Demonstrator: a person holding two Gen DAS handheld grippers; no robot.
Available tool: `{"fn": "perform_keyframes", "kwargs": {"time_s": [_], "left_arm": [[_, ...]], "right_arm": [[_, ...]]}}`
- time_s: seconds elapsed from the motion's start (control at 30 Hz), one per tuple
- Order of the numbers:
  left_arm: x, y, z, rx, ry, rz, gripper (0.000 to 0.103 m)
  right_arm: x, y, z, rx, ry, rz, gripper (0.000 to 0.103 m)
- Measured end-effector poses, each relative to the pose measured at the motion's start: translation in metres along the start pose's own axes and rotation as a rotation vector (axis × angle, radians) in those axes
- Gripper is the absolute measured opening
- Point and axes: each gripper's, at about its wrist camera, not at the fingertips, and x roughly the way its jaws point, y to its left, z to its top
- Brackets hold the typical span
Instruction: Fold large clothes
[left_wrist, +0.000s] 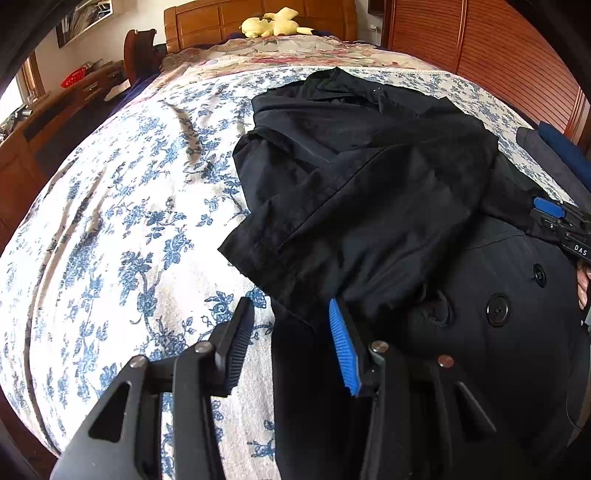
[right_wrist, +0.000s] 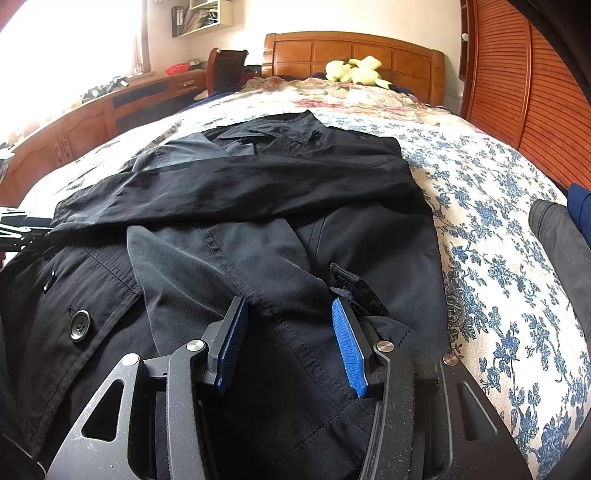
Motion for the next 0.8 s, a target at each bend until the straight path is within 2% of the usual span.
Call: {"fn": "perform_keyframes", "kwargs": {"time_s": [0.1, 0.13, 0.23, 0.43, 0.8], "left_arm": [[0.005, 0.002, 0.0, 0.004, 0.001, 0.019, 0.052], [0.007, 0.005, 0.0, 0.0, 0.003, 0.032, 0.061], [0.013, 0.015, 0.001, -0.035, 0.024, -0.002, 0.065], [0.016, 0.018, 0.001, -0.027, 0.017, 0.009, 0.075], [0.009, 0.025, -0.005, -0.047, 0.038, -0.021, 0.076]], "right_arm": [[0.0, 0.0, 0.0, 0.0, 0.0, 0.0, 0.048], [0.0, 0.0, 0.0, 0.0, 0.0, 0.0, 0.048], [0.0, 0.0, 0.0, -0.001, -0.001, -0.001, 0.048], [0.0, 0.0, 0.0, 0.0, 0.001, 0.0, 0.048], [-0.006, 0.0, 0.005, -0.008, 0.032, -0.007, 0.048]]}}
